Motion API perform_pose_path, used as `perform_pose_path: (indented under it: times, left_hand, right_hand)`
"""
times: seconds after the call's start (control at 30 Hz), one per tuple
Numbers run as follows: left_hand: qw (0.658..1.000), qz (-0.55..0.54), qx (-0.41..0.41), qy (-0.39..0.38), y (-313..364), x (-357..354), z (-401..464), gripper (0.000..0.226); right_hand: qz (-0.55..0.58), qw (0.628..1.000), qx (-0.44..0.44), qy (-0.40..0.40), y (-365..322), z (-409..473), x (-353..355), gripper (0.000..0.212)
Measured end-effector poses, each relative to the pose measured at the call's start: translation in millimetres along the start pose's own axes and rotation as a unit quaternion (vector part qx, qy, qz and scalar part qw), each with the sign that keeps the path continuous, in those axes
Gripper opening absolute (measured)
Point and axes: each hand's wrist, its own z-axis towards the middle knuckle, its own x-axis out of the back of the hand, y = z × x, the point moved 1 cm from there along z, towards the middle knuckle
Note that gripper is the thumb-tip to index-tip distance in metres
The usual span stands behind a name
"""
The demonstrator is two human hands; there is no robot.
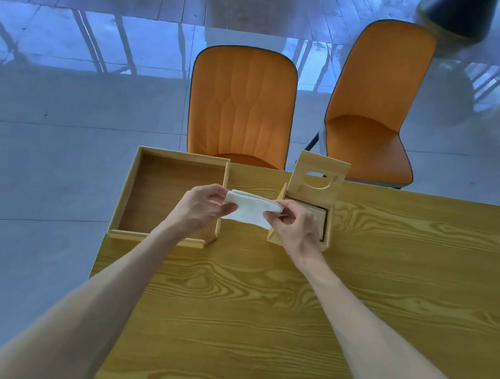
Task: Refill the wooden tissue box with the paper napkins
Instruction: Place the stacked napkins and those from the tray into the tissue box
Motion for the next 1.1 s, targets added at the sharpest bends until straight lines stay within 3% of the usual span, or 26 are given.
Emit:
perform_pose_path:
  times: [0.23,0.5,0.9,1.1]
  left_hand:
    - [1.000,0.006,-0.011,-0.017,19.3,-51.9,-3.8,0.026]
    - [0.999,0.030,-0.016,0.015,42.1,-95.6,12.3,0.027]
    - [0.994,0.059,0.039,0.083,44.7,-124.3,29.2,0.029]
    - [0.989,0.088,0.058,0.100,43.1,-133.3,34.2,0.030]
  right_hand:
    - [0.039,0.999,-0.027,0.015,32.9,-10.6,45.8,0.026]
    - [0.050,0.997,-0.048,0.029,57.5,-0.1,87.2,0.022]
    - [0.051,0.992,-0.102,0.059,86.1,18.1,89.5,0.028]
    - [-0.003,0.993,-0.100,0.059,86.8,26.6,87.4,0.029]
